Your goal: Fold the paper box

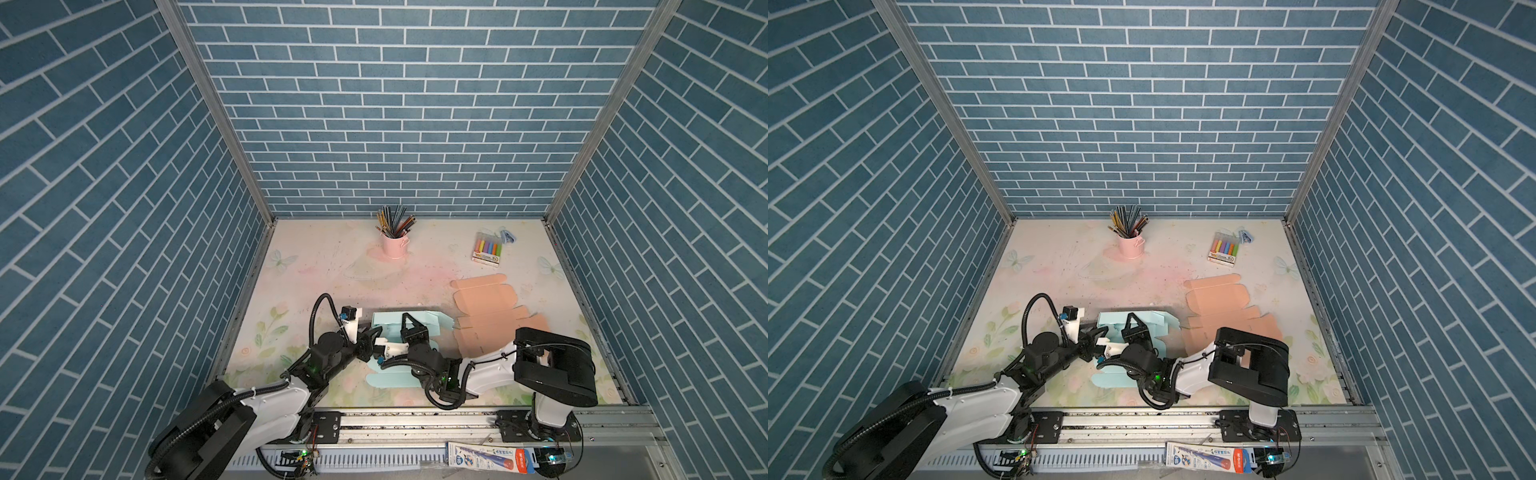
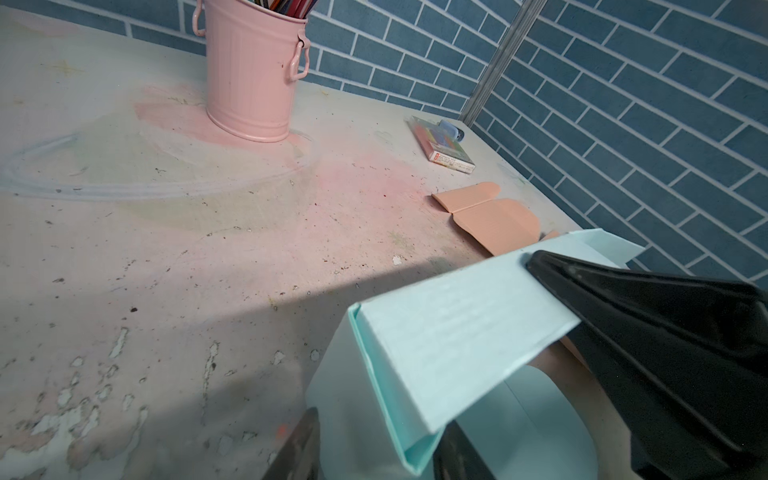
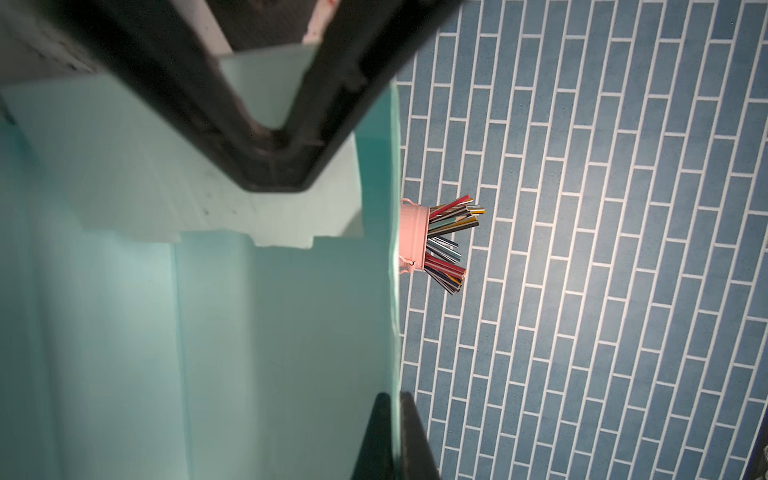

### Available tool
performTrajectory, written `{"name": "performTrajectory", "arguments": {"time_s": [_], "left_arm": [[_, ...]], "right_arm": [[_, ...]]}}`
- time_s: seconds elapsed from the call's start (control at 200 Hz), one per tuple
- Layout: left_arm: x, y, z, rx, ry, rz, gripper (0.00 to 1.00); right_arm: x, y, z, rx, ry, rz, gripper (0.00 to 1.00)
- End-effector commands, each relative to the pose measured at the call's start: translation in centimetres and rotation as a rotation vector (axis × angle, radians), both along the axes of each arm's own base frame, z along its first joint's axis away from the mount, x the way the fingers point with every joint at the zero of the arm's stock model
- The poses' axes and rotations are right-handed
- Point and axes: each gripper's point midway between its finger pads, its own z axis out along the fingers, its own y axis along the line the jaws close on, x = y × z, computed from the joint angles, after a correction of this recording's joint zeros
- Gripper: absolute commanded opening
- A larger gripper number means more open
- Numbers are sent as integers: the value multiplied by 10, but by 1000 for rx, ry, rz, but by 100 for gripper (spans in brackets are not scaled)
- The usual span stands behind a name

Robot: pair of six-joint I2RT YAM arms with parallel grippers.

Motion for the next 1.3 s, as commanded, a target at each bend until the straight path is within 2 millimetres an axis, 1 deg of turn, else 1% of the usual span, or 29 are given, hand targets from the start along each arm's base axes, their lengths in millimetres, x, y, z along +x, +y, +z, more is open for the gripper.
{"name": "performTrajectory", "arguments": {"time_s": [0.0,0.145,0.37,0.44,0.73,1.105,1.19,1.295], "left_arm": [[0,14,-10,57,-36,52,45],[1,11,-12,83,-40,47,43],[-4,7,-20,109,-36,40,35],[-3,7,-19,112,-43,46,32],[0,2,-16,135,-69,43,26],[-4,-5,-17,153,-90,27,17],[-5,-7,-16,154,-96,23,15],[-5,-6,-15,158,-101,26,12]], "right_arm": [[-6,2,-7,-29,-4,24,1],[-5,3,-9,-34,1,24,1],[-5,4,-10,-32,4,24,1],[-5,4,-10,-31,4,24,1],[-6,5,-8,-24,4,24,1],[-9,5,-6,-2,1,24,2],[-10,6,-4,13,3,27,6],[-14,8,0,54,24,31,18]]}}
